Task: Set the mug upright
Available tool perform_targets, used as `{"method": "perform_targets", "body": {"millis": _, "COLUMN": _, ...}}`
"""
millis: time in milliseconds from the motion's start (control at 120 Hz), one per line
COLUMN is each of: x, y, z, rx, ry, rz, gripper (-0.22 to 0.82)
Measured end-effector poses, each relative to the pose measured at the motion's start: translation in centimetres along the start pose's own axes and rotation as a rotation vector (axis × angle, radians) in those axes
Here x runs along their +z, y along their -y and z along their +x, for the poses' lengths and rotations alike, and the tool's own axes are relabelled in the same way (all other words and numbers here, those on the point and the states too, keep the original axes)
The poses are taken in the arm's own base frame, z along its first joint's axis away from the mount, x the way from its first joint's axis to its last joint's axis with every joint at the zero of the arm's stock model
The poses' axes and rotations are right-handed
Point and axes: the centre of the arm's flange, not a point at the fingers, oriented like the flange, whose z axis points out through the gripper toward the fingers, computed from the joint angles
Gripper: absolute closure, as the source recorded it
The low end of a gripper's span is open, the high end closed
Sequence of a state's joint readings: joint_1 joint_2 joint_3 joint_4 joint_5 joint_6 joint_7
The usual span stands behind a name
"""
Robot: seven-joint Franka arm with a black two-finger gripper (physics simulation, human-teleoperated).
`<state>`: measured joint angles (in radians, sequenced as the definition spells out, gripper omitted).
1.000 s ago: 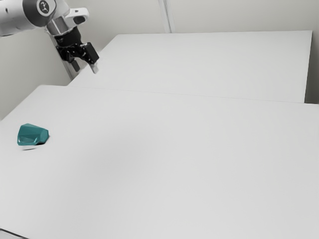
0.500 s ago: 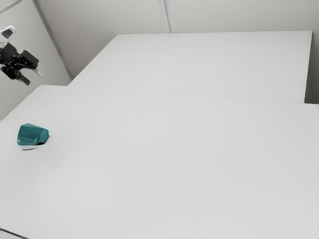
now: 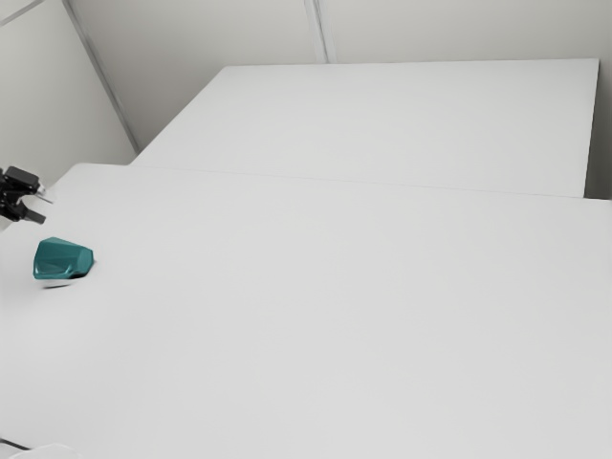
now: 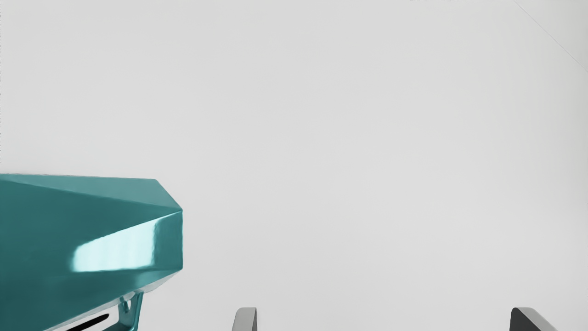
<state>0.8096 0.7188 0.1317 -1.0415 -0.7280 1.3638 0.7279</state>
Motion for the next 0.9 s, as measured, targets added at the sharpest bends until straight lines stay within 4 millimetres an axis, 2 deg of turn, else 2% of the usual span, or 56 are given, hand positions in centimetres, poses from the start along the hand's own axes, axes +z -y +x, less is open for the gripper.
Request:
{"method": "perform_targets", "body": {"millis": 100, "x": -0.7, "y": 1.3, "z": -0.8, "rx": 0.021, "ry": -0.023, "rz": -0.017, "gripper": 0.00}}
{"method": "perform_targets", "body": {"millis": 175, "x": -2.1, "y": 2.1, "z": -1.6, "rx": 0.035, "ry": -0.045, "rz": -0.012, "gripper": 0.00}}
{"method": "perform_targets", "body": {"millis": 300, "x": -4.1, "y": 3.2, "z": -1.8, "rx": 0.082, "ry": -0.081, "rz": 0.020, "gripper": 0.00}}
{"method": "perform_targets", "body": {"millis": 533, "x": -2.6, "y": 7.6, "z": -2.1, "rx": 0.103, "ry": -0.098, "rz": 0.031, "gripper": 0.00}}
{"method": "perform_targets", "body": {"millis": 833, "x": -3.0, "y": 8.8, "z": -2.6, "rx": 0.136, "ry": -0.126, "rz": 0.052, "gripper": 0.00}}
{"method": "perform_targets", "body": {"millis": 900, "x": -2.8, "y": 9.6, "z": -2.8, "rx": 0.135, "ry": -0.128, "rz": 0.052, "gripper": 0.00}}
